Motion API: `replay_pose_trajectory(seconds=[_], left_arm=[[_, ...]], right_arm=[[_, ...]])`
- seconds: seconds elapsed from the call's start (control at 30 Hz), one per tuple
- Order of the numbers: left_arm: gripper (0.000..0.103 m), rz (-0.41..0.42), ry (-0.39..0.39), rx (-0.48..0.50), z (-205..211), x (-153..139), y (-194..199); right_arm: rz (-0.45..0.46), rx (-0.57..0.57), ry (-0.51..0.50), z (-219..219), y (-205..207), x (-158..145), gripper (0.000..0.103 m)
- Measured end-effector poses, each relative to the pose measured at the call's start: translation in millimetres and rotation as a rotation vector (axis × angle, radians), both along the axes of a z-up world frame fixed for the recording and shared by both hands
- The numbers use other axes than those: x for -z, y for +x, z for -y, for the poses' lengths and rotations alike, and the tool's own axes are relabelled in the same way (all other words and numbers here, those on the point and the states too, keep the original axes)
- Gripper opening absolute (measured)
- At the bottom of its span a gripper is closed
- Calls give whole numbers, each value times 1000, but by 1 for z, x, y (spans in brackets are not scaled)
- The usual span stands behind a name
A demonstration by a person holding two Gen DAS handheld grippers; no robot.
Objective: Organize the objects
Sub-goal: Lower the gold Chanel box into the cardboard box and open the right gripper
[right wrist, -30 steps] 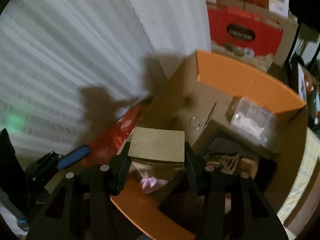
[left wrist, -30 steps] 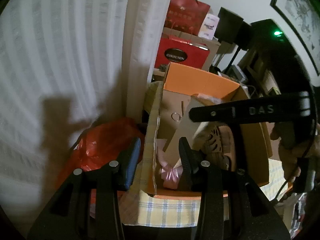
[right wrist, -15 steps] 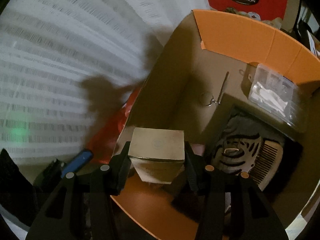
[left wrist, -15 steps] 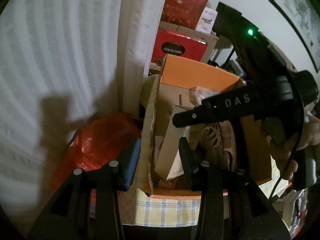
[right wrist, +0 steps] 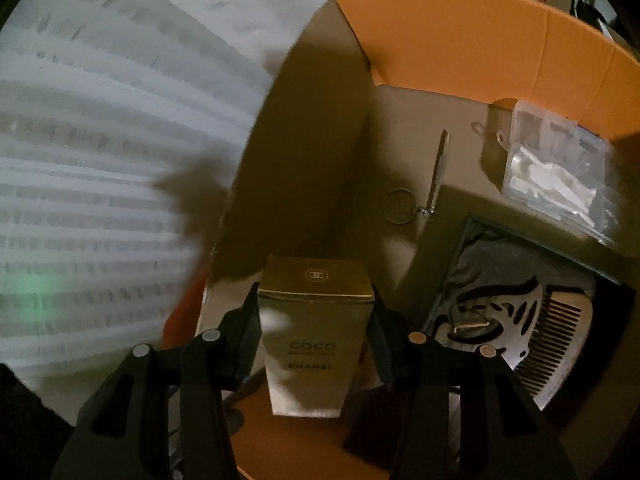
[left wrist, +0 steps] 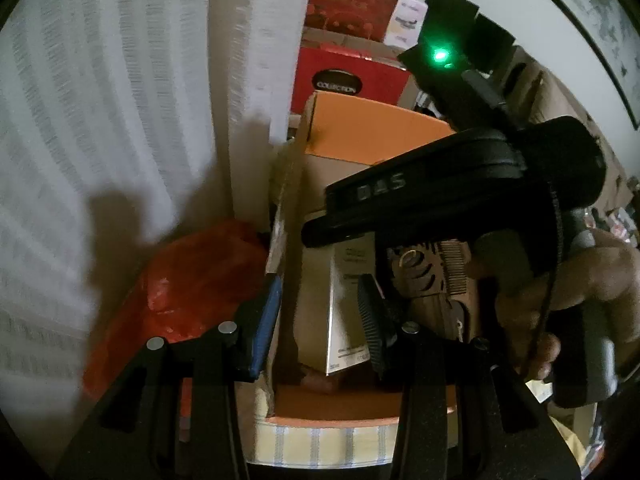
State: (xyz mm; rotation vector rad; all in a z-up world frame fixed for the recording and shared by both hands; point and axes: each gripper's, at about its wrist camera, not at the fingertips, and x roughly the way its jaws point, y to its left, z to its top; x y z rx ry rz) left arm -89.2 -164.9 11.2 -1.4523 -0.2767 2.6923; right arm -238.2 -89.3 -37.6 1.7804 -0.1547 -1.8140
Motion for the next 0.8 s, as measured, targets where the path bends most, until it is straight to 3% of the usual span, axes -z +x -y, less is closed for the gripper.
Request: replay_pose_trajectory(seconds=[0.3,0.37,0.5,0.67,0.8], left_arm=[[37,8,-9,20,-11,-1,-3],[37,11,-9,23,-13,-1,-3],[38,10,2,19,-15,-3,-2],[63,-4,36,15,-19,-10,2],[71,-15,59,15,-24,-20,3]], right_arm=[[-27,-15,38,6,7,1,61],[-28,-16,32,3,7,-3,67],[-90,-24,27,-9,9,-23,67],[-196,-26,20,-29,21,-58,67],[-280,-15,27,-61,27,-82,70]])
